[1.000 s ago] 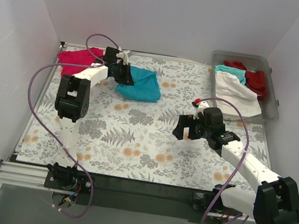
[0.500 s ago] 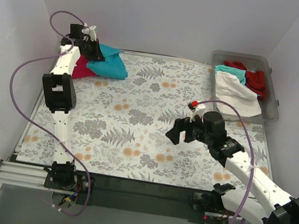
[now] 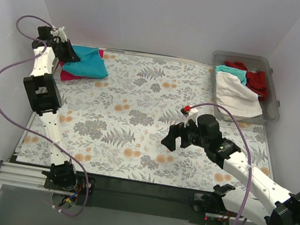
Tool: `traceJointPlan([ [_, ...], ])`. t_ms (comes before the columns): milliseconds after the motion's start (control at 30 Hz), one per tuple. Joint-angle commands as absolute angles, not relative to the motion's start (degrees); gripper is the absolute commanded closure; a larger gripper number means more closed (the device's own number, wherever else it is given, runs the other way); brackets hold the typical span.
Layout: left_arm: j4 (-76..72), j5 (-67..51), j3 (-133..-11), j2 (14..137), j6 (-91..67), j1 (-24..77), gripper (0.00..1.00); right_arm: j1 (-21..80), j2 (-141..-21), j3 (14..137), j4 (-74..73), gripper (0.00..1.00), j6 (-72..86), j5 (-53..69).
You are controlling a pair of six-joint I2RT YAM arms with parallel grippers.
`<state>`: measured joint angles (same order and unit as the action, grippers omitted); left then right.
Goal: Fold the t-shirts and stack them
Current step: Neatly place the folded tshirt to the corner
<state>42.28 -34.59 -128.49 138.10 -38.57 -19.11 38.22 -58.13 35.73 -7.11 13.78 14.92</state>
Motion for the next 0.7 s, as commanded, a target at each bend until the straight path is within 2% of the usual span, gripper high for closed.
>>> traceJointPlan([
  [0,38.60,-37.44,-128.07,131.84,-39.81,-21.96,1.00,39.28,-58.44,35.68,-5.10,0.08,13.80,14.07],
  [367,31.21,-39.90,-125.33,135.69,-43.68,-26.46,1.00,40.78,-60.29,36.03,-4.83,0.08,13.71,12.66],
  [667,23.82,-30.86,-120.86,134.74,-44.12,-25.93,1.00,41.84,-60.38,36.56,-4.75,0.08,13.62,11.43],
])
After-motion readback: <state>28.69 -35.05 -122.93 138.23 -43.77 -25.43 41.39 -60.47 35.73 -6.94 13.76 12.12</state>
